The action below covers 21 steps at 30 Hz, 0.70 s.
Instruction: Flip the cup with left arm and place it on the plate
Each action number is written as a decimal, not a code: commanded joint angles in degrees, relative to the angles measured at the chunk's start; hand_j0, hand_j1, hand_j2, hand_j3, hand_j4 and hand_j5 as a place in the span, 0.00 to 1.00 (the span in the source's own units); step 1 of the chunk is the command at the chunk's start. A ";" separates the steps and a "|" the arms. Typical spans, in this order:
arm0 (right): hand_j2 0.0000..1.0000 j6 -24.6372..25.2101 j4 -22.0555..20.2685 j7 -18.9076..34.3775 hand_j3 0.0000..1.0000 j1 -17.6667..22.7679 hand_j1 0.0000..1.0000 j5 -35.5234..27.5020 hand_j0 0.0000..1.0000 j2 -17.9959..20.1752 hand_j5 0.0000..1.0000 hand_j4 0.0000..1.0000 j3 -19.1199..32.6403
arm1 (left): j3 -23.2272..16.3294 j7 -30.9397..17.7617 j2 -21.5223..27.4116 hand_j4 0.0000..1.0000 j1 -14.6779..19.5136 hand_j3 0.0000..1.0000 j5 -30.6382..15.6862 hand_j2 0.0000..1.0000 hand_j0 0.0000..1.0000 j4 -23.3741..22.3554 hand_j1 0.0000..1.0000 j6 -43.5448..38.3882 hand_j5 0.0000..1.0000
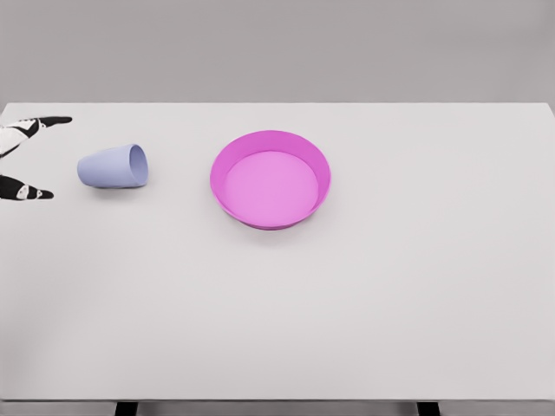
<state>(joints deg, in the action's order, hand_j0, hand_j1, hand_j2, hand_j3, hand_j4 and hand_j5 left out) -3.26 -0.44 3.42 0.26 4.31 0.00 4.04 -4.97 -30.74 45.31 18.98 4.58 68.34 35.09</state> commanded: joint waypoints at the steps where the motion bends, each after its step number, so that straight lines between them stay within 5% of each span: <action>1: 1.00 0.01 0.00 0.01 1.00 0.00 1.00 -0.01 1.00 0.00 1.00 1.00 0.00 | -2.67 -0.02 -1.45 1.00 0.09 1.00 -0.36 1.00 1.00 -2.86 1.00 -0.09 1.00; 17: 1.00 0.01 0.00 0.01 1.00 0.00 1.00 -0.01 1.00 0.00 1.00 1.00 0.00 | -3.11 -0.29 -6.98 1.00 1.85 1.00 -0.10 1.00 1.00 -3.12 1.00 -0.09 1.00; 21: 1.00 -0.08 0.00 0.01 1.00 0.00 1.00 -0.01 1.00 0.00 1.00 1.00 0.00 | -3.11 -0.29 -8.30 1.00 3.78 1.00 -0.01 1.00 1.00 -7.51 1.00 -0.09 1.00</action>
<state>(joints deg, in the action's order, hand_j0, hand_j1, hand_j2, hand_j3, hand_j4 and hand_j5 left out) -3.26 -0.44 3.42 0.26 4.31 0.00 4.04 -8.06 -31.03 37.72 22.94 4.89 62.79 35.11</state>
